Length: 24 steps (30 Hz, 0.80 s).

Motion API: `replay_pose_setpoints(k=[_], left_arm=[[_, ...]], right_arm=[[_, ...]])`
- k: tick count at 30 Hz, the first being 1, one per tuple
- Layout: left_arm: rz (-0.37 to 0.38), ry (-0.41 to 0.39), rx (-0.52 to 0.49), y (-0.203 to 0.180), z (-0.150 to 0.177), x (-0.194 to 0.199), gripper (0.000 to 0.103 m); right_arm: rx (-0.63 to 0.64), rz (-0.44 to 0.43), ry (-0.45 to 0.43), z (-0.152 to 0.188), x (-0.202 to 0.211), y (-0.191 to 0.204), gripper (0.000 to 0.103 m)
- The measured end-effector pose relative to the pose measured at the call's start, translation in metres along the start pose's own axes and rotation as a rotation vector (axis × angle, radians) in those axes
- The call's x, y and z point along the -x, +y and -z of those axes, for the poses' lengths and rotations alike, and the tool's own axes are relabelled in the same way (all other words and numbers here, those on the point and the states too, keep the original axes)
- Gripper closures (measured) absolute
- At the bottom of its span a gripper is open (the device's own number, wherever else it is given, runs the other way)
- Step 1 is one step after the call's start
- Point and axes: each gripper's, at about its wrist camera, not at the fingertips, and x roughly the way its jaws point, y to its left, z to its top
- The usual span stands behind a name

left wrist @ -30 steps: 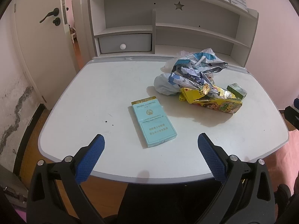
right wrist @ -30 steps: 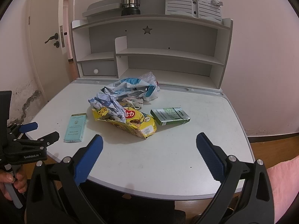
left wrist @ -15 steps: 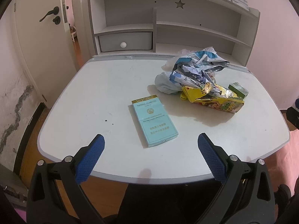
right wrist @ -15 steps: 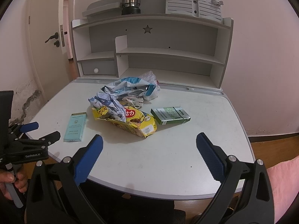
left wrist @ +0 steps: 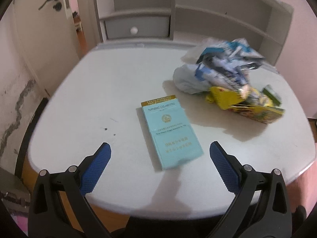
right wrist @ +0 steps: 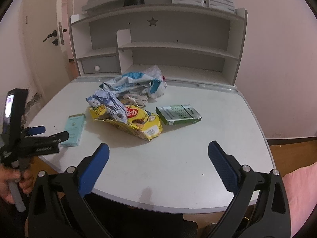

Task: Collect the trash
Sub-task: 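Grasp the light-blue cigarette pack with the left tool while the right tool grasps a blue-white wrapper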

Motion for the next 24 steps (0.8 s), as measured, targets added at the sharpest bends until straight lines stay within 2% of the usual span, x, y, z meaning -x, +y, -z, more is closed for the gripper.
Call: replay_pose_setpoints(k=[8, 11, 12, 13, 14, 15, 16, 20, 22, 24], left_arm=[[-0.029, 0.078, 0.001, -0.003, -0.02, -0.046, 0.006], [-0.034, 0.065, -0.018, -0.004, -0.021, -0.049, 0.007], [-0.02, 0.062, -0.021, -0.003, -0.02, -0.049, 0.009], [-0.016, 0.054, -0.024, -0.003, -0.021, -0.048, 0.016], [-0.017, 0.039, -0.032, -0.003, -0.021, -0.046, 0.032], [-0.016, 0.02, -0.042, -0.002, -0.022, -0.043, 0.041], [-0.016, 0.022, -0.04, 0.0, -0.024, -0.043, 0.042], [0.066, 0.034, 0.0, 0.015, -0.028, -0.038, 0.045], [0.075, 0.005, -0.011, 0.02, -0.032, -0.029, 0.045], [0.083, -0.032, -0.017, 0.028, -0.039, -0.022, 0.045]], right_arm=[[0.005, 0.011, 0.042, 0.005, -0.027, -0.011, 0.007], [0.01, 0.004, 0.068, 0.001, -0.04, -0.01, 0.007], [0.017, -0.007, 0.075, -0.002, -0.045, -0.008, 0.007], [0.027, -0.021, 0.08, -0.006, -0.049, -0.005, 0.007], [0.042, -0.039, 0.085, -0.011, -0.055, 0.0, 0.007], [0.055, -0.054, 0.09, -0.018, -0.06, 0.005, 0.007], [0.072, -0.08, 0.093, -0.025, -0.065, 0.013, 0.007], [0.124, -0.168, 0.105, -0.051, -0.079, 0.04, 0.008], [0.135, -0.196, 0.11, -0.063, -0.085, 0.048, 0.01], [0.137, -0.179, 0.106, -0.081, -0.094, 0.052, 0.01]])
